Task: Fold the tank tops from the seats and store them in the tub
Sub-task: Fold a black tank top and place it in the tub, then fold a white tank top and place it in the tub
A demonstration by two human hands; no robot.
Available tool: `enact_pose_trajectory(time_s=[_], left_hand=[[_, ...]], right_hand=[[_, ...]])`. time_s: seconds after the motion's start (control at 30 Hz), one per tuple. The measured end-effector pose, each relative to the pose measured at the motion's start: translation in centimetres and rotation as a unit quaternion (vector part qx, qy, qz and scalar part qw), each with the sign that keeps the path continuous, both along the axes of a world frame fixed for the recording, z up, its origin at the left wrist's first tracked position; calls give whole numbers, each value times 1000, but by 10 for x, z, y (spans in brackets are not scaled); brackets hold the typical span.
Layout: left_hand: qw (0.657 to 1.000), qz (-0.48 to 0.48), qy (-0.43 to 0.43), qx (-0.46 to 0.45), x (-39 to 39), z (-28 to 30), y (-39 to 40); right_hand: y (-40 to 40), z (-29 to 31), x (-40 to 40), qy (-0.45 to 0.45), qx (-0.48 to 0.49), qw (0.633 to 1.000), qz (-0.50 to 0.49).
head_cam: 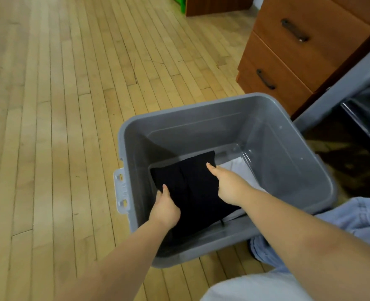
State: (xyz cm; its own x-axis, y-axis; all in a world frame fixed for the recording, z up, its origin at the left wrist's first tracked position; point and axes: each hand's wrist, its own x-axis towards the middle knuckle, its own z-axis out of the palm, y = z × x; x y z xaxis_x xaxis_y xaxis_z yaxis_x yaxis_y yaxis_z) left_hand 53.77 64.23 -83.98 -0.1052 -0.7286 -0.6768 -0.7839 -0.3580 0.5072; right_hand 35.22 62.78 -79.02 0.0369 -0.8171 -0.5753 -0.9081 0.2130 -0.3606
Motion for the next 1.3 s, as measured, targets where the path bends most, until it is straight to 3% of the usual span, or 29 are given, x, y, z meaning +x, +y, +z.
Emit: enact_pose_trajectory(time_s=[0.27, 0.4, 0.6, 0.93, 1.3], left_hand=[[995, -7, -81, 55, 2, -1, -8], [992, -88, -80, -52, -2, 11, -12], [938, -253, -118, -207, -33, 50, -31], [873, -357, -69, -325, -144, 142, -44], [751, -529, -12, -396, -309, 241, 5]], right_hand=[[7, -8, 8, 61, 81, 994, 28], [11, -7, 4, 84, 58, 992, 68], [5, 21, -9, 127, 6, 985, 118], [15, 112, -97, 142, -118, 980, 78], [138, 222, -268, 213, -213, 945, -126]])
